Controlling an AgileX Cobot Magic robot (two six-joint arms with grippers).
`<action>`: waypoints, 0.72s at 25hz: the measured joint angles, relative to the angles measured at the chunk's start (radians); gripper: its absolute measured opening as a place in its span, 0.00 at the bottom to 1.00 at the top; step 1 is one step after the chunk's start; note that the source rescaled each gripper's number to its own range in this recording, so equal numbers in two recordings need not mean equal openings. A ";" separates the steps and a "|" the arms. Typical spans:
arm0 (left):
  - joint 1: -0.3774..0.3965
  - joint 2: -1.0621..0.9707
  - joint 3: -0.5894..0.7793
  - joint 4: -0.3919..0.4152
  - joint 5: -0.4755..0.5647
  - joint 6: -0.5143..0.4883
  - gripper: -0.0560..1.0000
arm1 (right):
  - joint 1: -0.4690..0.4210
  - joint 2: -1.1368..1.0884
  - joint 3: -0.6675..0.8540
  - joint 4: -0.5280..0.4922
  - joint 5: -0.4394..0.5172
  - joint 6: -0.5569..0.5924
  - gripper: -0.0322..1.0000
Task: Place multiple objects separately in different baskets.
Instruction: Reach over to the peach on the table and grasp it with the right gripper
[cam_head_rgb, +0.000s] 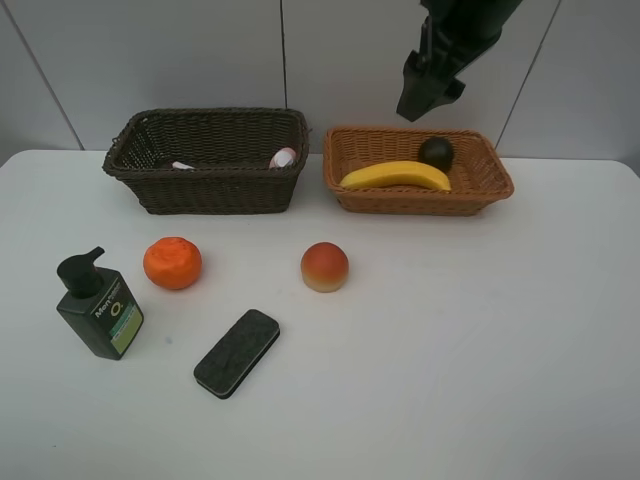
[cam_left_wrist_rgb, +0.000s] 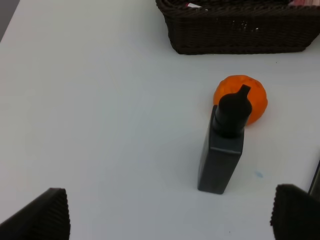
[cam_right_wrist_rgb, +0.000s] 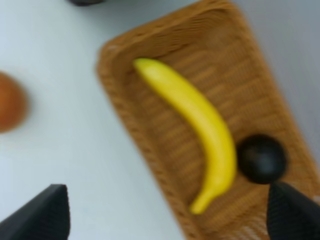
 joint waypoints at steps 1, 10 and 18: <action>0.000 0.000 0.000 0.000 0.000 0.000 0.99 | 0.008 0.008 0.000 0.019 0.018 0.000 0.98; 0.000 0.000 0.000 0.000 0.000 0.000 0.99 | 0.046 0.206 0.000 0.147 0.055 0.001 0.98; 0.000 0.000 0.000 0.000 0.000 0.000 0.99 | 0.057 0.389 0.000 0.196 0.004 0.007 0.98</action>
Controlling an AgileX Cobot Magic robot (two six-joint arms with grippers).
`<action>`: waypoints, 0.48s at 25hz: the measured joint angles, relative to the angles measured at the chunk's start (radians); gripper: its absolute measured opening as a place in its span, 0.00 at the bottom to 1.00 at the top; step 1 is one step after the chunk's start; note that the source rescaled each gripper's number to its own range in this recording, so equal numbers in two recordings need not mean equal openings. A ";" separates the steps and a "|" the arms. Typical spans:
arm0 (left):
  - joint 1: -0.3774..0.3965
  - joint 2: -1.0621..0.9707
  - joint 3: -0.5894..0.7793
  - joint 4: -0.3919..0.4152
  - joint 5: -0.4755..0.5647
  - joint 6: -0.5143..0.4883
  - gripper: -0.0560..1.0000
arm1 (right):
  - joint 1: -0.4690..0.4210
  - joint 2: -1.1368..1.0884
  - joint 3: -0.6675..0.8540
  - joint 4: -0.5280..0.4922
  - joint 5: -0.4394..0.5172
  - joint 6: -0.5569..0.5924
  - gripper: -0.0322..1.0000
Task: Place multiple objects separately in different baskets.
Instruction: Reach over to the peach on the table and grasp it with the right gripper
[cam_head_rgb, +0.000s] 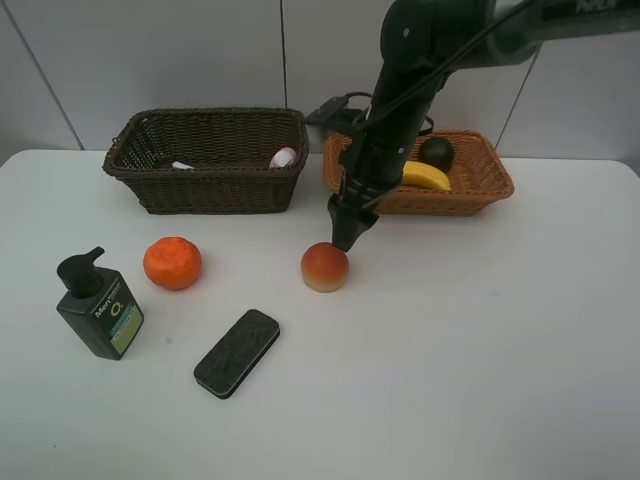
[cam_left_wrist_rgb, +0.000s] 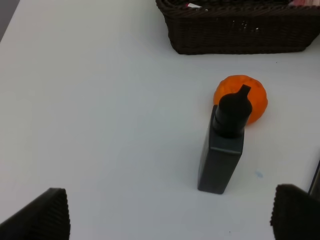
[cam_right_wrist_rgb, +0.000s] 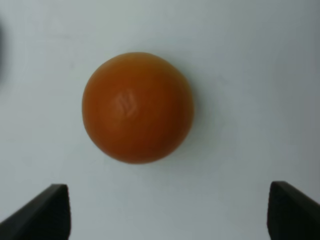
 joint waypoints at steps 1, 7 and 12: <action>0.000 0.000 0.000 0.000 0.000 0.000 0.99 | 0.003 0.011 0.000 0.001 -0.012 0.000 0.98; 0.000 0.000 0.000 0.000 0.000 0.000 0.99 | 0.046 0.044 0.000 0.003 -0.074 0.001 0.98; 0.000 0.000 0.000 0.000 0.000 0.000 0.99 | 0.065 0.061 0.000 0.023 -0.096 0.001 0.98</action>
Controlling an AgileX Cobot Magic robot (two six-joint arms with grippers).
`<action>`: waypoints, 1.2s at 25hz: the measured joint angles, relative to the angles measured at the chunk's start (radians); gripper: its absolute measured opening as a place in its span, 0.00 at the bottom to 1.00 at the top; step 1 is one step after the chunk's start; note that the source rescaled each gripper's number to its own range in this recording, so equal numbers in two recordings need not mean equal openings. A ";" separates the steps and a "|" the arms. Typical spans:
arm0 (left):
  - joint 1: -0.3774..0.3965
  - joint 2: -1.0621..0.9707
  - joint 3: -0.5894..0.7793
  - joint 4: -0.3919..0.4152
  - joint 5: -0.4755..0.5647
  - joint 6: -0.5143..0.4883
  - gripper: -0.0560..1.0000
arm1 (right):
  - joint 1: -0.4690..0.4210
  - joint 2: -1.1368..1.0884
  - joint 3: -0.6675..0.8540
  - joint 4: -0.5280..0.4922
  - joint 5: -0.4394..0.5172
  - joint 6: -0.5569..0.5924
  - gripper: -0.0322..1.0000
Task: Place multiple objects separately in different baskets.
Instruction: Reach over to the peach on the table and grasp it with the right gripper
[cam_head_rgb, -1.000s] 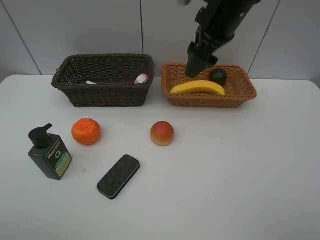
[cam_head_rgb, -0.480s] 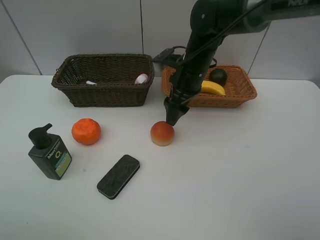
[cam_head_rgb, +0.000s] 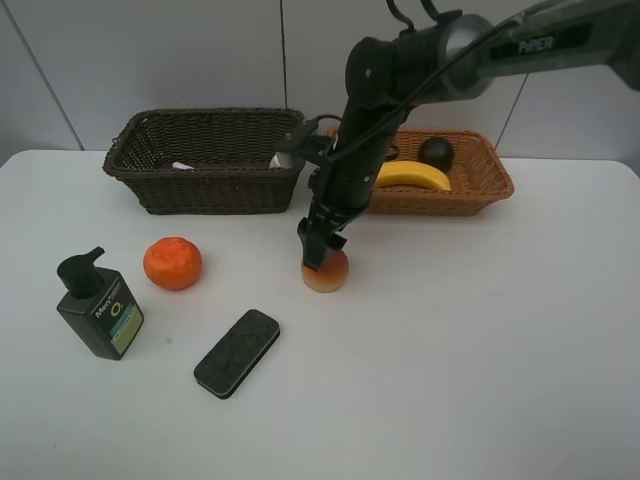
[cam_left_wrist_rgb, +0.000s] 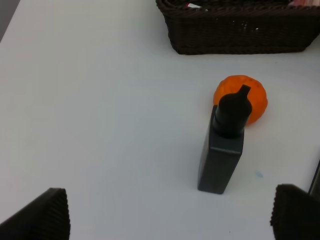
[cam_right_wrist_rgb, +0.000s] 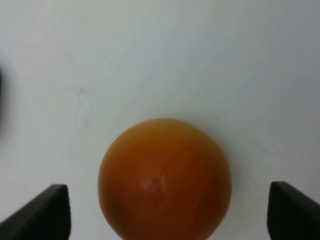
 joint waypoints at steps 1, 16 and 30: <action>0.000 0.000 0.000 0.000 0.000 0.000 0.99 | 0.001 0.009 0.000 0.003 0.000 0.000 0.98; 0.000 0.000 0.000 0.000 0.000 0.000 0.99 | 0.015 0.097 0.000 0.006 -0.003 0.007 0.98; 0.000 0.000 0.000 0.000 0.000 0.000 0.99 | 0.015 0.101 -0.001 0.010 -0.003 0.010 0.72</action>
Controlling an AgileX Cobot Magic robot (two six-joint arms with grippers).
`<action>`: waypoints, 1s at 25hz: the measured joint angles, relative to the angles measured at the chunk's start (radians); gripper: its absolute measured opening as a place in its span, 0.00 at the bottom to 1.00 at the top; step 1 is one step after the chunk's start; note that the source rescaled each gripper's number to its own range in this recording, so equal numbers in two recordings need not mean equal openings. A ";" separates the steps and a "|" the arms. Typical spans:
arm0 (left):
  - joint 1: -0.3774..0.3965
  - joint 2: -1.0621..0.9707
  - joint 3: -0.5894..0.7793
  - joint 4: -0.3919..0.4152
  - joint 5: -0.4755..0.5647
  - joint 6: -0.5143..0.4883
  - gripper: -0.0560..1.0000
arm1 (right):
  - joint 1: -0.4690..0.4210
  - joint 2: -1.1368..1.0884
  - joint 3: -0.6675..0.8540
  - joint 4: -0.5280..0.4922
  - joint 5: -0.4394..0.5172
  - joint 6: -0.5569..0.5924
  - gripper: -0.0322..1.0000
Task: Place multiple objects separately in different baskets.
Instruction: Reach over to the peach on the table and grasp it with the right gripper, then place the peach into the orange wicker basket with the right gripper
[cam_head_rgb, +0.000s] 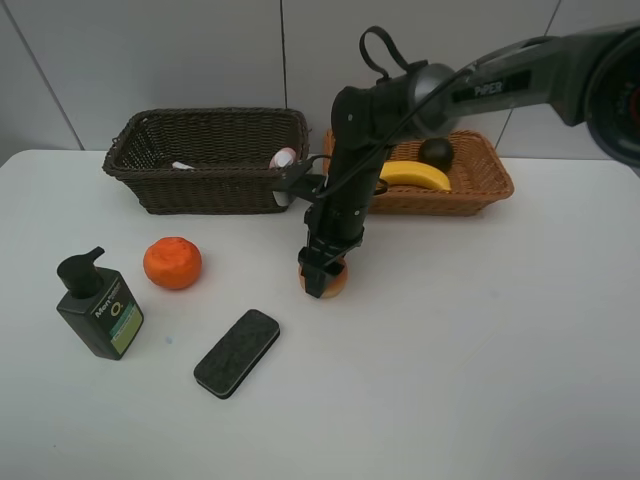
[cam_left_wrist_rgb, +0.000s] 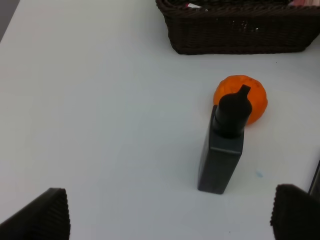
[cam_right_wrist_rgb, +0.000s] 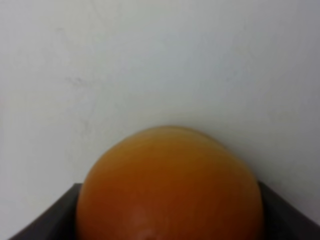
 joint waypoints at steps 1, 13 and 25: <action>0.000 0.000 0.000 0.000 0.000 0.000 0.99 | 0.000 0.000 0.000 0.000 0.000 0.001 0.72; 0.000 0.000 0.000 0.000 0.000 0.000 0.99 | 0.000 0.000 0.000 -0.001 0.006 0.004 0.72; 0.000 0.000 0.000 0.000 0.000 0.000 0.99 | -0.019 -0.308 -0.002 -0.203 0.022 0.164 0.72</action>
